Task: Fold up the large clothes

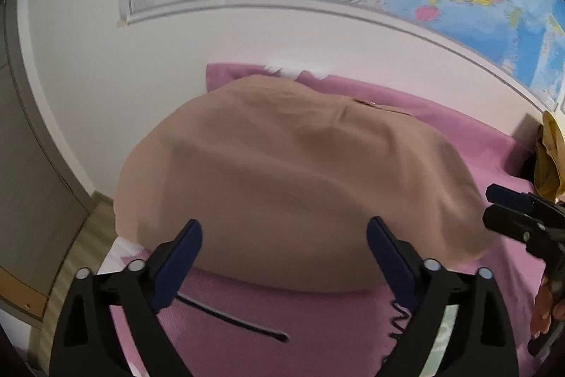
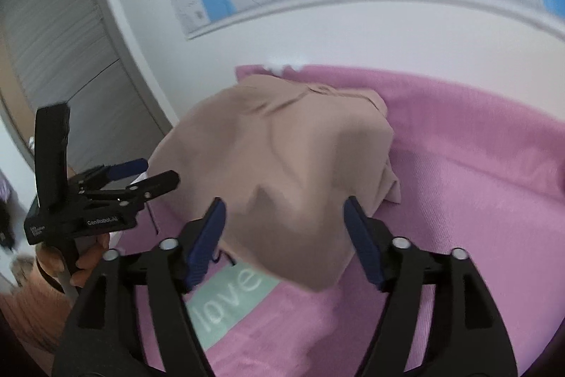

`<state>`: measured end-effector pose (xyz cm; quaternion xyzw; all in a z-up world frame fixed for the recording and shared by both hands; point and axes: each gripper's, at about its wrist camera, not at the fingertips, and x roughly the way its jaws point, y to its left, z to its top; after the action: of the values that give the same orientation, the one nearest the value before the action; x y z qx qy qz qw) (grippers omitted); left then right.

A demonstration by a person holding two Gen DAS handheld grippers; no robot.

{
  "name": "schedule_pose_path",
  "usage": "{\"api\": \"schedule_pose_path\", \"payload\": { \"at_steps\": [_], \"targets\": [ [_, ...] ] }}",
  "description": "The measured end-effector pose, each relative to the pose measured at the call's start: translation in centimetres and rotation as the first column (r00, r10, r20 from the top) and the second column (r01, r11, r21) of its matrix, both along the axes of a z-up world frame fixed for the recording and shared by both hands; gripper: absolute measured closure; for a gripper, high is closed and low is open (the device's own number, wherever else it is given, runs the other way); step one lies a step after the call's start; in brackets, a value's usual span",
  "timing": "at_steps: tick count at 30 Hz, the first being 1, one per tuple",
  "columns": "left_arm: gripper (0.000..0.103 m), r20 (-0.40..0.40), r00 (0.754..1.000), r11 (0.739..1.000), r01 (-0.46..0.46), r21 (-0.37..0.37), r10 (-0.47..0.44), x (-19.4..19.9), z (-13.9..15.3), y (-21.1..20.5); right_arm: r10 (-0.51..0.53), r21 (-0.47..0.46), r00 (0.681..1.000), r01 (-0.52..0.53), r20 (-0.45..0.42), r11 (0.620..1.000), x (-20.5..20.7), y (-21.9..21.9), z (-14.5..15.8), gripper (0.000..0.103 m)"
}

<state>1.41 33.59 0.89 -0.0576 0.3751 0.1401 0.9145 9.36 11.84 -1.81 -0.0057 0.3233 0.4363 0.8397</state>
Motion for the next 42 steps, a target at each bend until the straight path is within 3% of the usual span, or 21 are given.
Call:
{"api": "schedule_pose_path", "payload": {
  "at_steps": [3,10,18,22,42],
  "targets": [
    [0.007,0.021,1.0,1.0,0.001,0.01,-0.001,-1.2,0.4,-2.0,0.009,-0.037,0.996,-0.006,0.086,0.999,-2.5,-0.2,0.1,0.018],
    [0.007,0.04,0.998,0.998,-0.041,0.041,0.04,-3.8,1.0,-4.9,-0.02,-0.037,0.991,0.025,0.135,0.999,-5.2,-1.6,0.0,0.006],
    [0.007,0.035,0.995,0.994,-0.093,0.063,0.091,-6.0,1.1,-6.4,-0.03,-0.035,0.984,0.036,0.174,0.999,-7.6,-2.8,0.3,0.006],
    [0.007,0.049,0.993,0.992,-0.113,0.062,0.11,-7.1,1.5,-6.9,-0.013,-0.045,0.988,0.02,0.154,0.999,-8.6,-3.1,0.4,0.006],
    [0.007,0.063,0.99,0.989,-0.128,0.068,0.124,-10.0,1.8,-8.4,-0.018,-0.027,0.987,0.022,0.16,0.999,-11.1,-4.5,0.2,0.006]
  ]
}}
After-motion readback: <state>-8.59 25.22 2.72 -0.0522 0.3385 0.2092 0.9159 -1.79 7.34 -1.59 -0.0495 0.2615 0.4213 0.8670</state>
